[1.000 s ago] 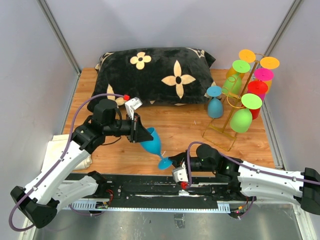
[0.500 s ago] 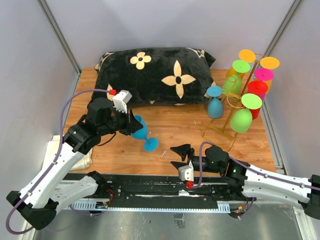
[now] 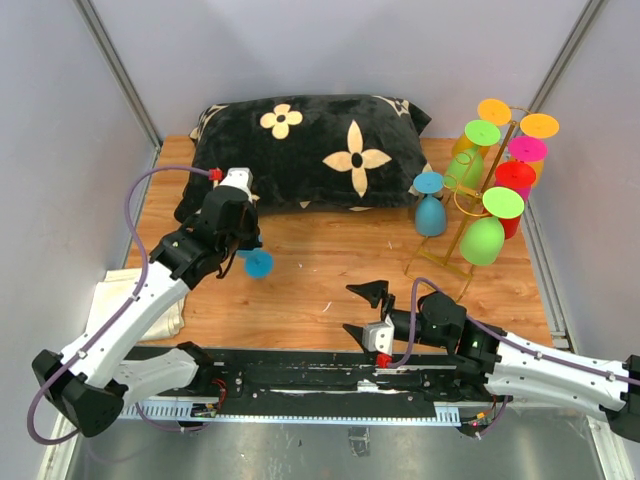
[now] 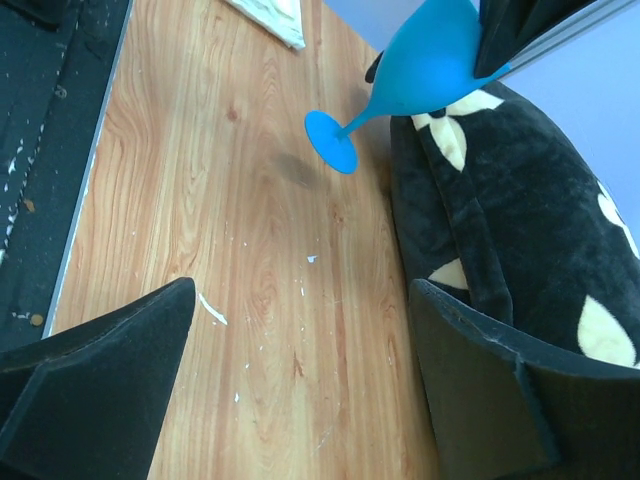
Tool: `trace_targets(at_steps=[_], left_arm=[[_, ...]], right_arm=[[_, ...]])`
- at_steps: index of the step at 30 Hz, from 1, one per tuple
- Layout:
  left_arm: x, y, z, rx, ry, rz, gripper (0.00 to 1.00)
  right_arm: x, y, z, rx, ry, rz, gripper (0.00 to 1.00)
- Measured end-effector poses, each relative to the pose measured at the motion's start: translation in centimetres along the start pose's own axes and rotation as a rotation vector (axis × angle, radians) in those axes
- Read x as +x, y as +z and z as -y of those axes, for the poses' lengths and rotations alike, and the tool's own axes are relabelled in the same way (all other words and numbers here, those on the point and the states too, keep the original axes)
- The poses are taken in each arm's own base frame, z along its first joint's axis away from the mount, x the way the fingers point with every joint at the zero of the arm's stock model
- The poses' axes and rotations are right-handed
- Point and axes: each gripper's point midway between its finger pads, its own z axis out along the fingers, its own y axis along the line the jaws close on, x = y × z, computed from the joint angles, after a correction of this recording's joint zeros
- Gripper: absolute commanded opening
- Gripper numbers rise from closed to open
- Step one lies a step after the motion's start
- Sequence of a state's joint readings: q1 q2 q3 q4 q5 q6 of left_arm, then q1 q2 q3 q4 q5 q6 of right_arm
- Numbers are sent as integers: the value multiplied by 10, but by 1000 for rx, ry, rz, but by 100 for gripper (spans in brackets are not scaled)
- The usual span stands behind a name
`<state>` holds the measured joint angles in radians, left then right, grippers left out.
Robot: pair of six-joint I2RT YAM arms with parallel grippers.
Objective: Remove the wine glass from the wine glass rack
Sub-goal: Place the wine glass at the center of the board.
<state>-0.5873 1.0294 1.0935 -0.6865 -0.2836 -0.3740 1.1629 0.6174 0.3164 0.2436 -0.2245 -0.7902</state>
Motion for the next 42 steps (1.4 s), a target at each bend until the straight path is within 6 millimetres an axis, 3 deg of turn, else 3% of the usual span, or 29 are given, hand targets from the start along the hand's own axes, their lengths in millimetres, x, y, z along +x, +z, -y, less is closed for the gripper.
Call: trace_targets(at_steps=[8,14,18,25,40,42], left_arm=[[-9,25,-45,-220,-47,50,0],[-7,40,-50,-261,-66,57,0],[5,53,-54,-274,-84,45,0],[21,76,-73,-338,-125,-17,0],[19,80,-79,-356,-133,32,0],[19,80,-79,-355,-135,37,4]], right_arm=[[-9,-3,6,20,67,18,90],[-7,-3,5,19,89,9,95],[-10,-3,7,27,124,15,94],[-37,-3,24,59,210,96,96],[-39,0,29,79,236,105,98],[-39,0,29,79,237,104,99]])
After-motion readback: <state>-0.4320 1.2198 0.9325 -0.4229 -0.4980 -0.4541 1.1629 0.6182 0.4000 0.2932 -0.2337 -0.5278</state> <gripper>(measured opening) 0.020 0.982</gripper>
